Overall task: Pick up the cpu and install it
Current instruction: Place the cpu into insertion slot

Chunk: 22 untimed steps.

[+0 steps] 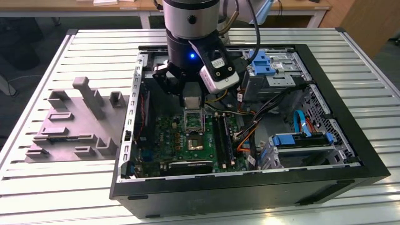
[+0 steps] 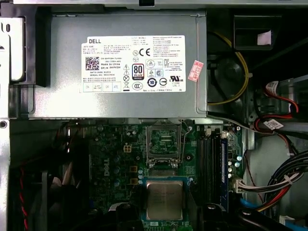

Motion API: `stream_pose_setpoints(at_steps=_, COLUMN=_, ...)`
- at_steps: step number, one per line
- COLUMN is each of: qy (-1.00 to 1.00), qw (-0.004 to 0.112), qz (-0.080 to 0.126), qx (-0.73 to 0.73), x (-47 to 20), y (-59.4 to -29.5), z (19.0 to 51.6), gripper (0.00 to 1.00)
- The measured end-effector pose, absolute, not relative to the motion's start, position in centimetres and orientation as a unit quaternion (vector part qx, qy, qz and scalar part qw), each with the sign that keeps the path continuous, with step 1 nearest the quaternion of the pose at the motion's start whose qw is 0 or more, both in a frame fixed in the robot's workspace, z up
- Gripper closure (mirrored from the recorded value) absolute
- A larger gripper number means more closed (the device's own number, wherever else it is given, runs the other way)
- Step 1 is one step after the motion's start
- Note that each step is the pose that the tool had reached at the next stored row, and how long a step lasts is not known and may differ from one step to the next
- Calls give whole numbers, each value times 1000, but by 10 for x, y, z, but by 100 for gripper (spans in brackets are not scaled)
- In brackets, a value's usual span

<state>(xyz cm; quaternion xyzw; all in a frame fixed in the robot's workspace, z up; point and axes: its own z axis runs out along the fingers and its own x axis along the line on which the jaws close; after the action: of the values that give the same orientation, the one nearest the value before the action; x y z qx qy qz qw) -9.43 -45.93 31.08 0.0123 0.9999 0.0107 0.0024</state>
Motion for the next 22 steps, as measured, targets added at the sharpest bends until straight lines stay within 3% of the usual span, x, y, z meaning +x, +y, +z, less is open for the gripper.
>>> stream_pose_setpoints(at_steps=22, qy=1000, qw=2, qz=11, qx=12, x=-92, y=-462, z=276, gripper=53)
